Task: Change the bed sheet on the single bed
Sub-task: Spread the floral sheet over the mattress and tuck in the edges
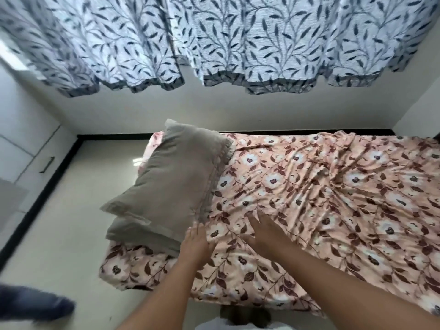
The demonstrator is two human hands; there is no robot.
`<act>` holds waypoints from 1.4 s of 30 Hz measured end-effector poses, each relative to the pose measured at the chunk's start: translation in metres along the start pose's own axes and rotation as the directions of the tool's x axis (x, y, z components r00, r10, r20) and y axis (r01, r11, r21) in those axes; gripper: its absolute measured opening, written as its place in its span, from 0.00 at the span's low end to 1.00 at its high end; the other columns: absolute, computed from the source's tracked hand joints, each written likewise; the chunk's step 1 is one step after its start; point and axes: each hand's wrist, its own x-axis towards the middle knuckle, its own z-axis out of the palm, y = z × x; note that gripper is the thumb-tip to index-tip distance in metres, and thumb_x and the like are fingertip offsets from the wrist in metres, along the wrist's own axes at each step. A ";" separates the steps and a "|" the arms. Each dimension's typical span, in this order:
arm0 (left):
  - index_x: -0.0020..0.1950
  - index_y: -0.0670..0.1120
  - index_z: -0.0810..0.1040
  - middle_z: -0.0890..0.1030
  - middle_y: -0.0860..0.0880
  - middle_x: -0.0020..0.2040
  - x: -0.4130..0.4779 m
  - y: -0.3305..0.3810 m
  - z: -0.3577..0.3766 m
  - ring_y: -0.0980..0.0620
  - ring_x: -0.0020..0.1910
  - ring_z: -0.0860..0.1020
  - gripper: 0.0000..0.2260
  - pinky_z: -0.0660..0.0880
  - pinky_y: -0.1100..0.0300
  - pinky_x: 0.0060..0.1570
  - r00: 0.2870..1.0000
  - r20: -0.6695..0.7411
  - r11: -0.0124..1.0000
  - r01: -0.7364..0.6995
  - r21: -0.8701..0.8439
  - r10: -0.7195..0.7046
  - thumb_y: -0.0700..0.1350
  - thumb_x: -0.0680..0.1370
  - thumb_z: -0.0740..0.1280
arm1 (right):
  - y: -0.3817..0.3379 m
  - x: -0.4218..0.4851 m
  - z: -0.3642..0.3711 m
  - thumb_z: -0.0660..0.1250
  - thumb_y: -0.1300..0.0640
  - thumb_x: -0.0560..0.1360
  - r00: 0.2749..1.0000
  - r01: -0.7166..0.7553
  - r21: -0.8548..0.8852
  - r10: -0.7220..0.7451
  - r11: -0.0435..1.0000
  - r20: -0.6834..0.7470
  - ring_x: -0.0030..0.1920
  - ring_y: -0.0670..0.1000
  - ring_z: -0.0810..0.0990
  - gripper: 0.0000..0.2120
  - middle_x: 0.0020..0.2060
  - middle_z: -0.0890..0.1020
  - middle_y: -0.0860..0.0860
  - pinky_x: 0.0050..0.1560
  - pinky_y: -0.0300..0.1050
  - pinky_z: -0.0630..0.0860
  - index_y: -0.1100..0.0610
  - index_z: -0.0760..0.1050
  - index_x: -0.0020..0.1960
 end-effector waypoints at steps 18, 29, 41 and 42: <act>0.74 0.39 0.63 0.71 0.38 0.72 0.054 -0.144 -0.052 0.37 0.70 0.70 0.35 0.69 0.45 0.69 0.859 -0.012 0.569 0.329 -0.753 -0.512 0.61 0.77 0.66 | -0.157 0.112 0.027 0.54 0.24 0.71 0.994 -0.053 0.328 0.020 0.943 0.103 0.75 0.56 0.68 0.44 0.77 0.67 0.54 0.73 0.57 0.68 0.48 0.59 0.79; 0.77 0.40 0.60 0.70 0.41 0.72 0.216 -0.265 -0.035 0.36 0.69 0.70 0.61 0.68 0.39 0.69 0.714 0.398 0.043 0.513 -0.857 -0.576 0.77 0.57 0.72 | -0.220 0.210 0.081 0.57 0.31 0.79 0.961 -0.266 0.390 0.211 0.881 0.180 0.77 0.57 0.65 0.40 0.78 0.65 0.55 0.76 0.54 0.64 0.51 0.50 0.83; 0.66 0.37 0.76 0.80 0.45 0.63 0.333 -0.311 0.067 0.44 0.59 0.79 0.51 0.76 0.47 0.63 0.640 0.493 -0.165 0.501 -0.849 -0.589 0.72 0.56 0.77 | -0.207 0.307 0.158 0.62 0.31 0.76 0.890 -0.447 0.472 0.329 0.759 0.315 0.79 0.59 0.60 0.49 0.81 0.57 0.55 0.78 0.57 0.60 0.52 0.40 0.83; 0.66 0.36 0.76 0.79 0.45 0.63 0.335 -0.309 0.064 0.45 0.60 0.78 0.44 0.75 0.48 0.65 0.645 0.491 -0.157 0.504 -0.849 -0.586 0.68 0.63 0.77 | -0.209 0.312 0.163 0.63 0.32 0.77 0.882 -0.463 0.472 0.336 0.750 0.331 0.80 0.60 0.58 0.49 0.82 0.55 0.56 0.79 0.56 0.58 0.53 0.37 0.83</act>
